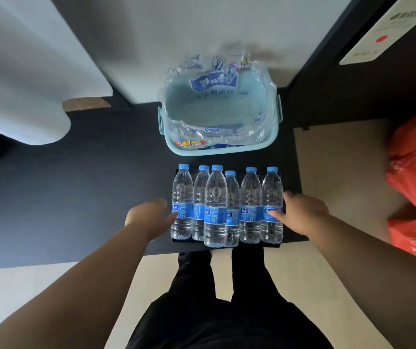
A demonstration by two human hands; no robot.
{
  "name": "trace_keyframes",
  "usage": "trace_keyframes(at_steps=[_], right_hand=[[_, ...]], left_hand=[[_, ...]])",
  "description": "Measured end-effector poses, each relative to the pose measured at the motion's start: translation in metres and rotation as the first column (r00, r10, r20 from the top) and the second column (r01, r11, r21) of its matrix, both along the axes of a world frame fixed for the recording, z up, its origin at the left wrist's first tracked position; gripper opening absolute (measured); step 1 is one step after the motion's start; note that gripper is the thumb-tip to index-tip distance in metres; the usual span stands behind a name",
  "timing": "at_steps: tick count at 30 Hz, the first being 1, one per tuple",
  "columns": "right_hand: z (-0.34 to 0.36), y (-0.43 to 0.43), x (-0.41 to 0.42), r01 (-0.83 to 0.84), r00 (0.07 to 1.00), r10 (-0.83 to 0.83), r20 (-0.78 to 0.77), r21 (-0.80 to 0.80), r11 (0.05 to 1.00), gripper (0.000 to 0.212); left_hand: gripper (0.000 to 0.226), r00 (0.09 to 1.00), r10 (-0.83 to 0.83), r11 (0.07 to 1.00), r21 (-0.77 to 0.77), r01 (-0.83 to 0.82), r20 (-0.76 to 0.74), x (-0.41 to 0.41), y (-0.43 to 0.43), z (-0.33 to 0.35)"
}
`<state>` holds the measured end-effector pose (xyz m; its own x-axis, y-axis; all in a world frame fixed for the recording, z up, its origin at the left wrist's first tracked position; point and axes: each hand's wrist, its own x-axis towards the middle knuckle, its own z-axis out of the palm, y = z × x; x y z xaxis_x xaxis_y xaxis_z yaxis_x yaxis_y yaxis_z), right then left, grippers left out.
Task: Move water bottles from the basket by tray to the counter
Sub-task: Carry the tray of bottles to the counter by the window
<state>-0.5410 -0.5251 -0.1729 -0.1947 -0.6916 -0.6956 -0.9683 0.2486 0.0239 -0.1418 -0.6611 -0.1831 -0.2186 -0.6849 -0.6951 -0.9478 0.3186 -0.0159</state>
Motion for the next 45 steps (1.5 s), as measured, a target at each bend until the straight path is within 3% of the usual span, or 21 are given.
trace_keyframes(at_steps=[9, 15, 18, 21, 25, 29, 32, 34, 39, 45], right_hand=[[-0.015, 0.001, 0.008, 0.128, 0.992, -0.128, -0.002, 0.082, 0.988, 0.091], [-0.033, 0.012, 0.016, 0.429, 0.88, -0.418, 0.224, -0.002, 0.903, 0.077], [-0.037, 0.013, 0.024, 0.543, 0.801, -0.513, 0.309, -0.013, 0.84, 0.069], [-0.041, 0.017, 0.032, 0.672, 0.693, -0.62, 0.368, -0.019, 0.74, 0.059], [-0.05, 0.016, 0.048, 0.844, 0.474, -0.791, 0.386, 0.058, 0.534, 0.049], [-0.056, 0.004, 0.061, 0.961, 0.214, -0.925, 0.315, 0.101, 0.257, 0.071], [-0.058, 0.001, 0.068, 0.982, 0.099, -0.944, 0.315, 0.123, 0.144, 0.077], [-0.059, 0.0, 0.07, 0.984, 0.072, -0.946, 0.317, 0.131, 0.119, 0.084], [-0.052, -0.009, 0.068, 0.979, 0.066, -0.96, 0.271, 0.169, 0.115, 0.117], [-0.05, -0.01, 0.057, 0.969, 0.08, -0.962, 0.26, 0.205, 0.136, 0.119]], left_hand=[[0.069, 1.0, -0.022, 1.0, 0.016, 0.022, 0.001, -0.011, -0.002, -0.015], [0.052, 0.989, 0.135, 0.991, 0.036, -0.132, -0.066, -0.023, 0.01, -0.022], [0.055, 0.956, 0.28, 0.957, 0.101, -0.271, -0.088, -0.029, 0.012, -0.026], [0.069, 0.881, 0.464, 0.884, 0.114, -0.453, -0.094, -0.041, 0.018, -0.03], [0.068, 0.751, 0.643, 0.766, 0.124, -0.631, -0.15, -0.053, 0.029, -0.036], [0.071, 0.614, 0.773, 0.634, 0.16, -0.757, -0.159, -0.06, 0.027, -0.039], [0.071, 0.504, 0.845, 0.533, 0.207, -0.821, -0.176, -0.065, 0.029, -0.041], [0.081, 0.44, 0.883, 0.469, 0.238, -0.851, -0.167, -0.069, 0.032, -0.041], [0.107, 0.38, 0.915, 0.402, 0.272, -0.874, -0.132, -0.067, 0.026, -0.041], [0.123, 0.37, 0.926, 0.377, 0.275, -0.884, -0.078, -0.062, 0.019, -0.046]])
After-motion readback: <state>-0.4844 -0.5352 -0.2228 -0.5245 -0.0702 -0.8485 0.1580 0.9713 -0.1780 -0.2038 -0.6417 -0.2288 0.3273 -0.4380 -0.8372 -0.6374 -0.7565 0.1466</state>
